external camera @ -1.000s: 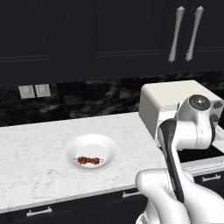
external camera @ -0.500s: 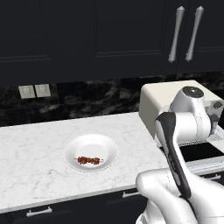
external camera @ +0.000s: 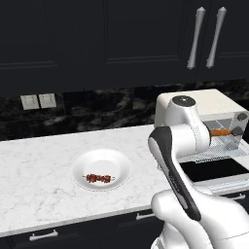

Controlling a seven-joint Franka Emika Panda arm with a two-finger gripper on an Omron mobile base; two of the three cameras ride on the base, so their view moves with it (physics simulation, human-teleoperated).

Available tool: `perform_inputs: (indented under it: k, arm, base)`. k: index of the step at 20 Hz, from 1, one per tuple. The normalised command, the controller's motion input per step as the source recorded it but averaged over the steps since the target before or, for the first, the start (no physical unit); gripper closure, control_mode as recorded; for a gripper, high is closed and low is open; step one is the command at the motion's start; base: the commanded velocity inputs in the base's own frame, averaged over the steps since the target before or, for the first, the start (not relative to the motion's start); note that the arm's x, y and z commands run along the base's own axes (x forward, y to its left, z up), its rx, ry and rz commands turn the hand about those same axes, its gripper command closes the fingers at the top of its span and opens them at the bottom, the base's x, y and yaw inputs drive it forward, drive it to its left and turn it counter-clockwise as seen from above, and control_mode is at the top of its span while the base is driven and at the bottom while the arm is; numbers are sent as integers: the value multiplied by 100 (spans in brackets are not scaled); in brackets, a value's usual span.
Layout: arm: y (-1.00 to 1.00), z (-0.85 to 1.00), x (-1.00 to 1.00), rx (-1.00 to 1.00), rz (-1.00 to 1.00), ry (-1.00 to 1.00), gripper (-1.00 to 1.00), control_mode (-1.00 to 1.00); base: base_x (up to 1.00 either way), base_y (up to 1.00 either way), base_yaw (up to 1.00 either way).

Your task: Pick up the kebab skewer and baguette bread, and place them inside the toaster oven. Close the toaster oven door and start by setting the timer.

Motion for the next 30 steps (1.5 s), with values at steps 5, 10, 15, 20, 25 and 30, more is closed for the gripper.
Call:
perform_inputs:
  k: [5,10,15,20,25,30]
  arm:
    - [100,-22,17,-1,0,4,-100,-100]
    - [94,-15,22,0,0,4,-100,-100]
    - [87,-14,24,0,0,5,-100,-100]
    - [75,-6,26,0,0,4,-100,-100]
    - [43,0,33,0,0,7,-100,-100]
    - [-2,-34,42,3,1,1,-100,-100]
  base:
    - [0,0,0]
    - [0,0,0]
    - [0,0,0]
    - [0,0,0]
    - [0,0,0]
    - [0,0,0]
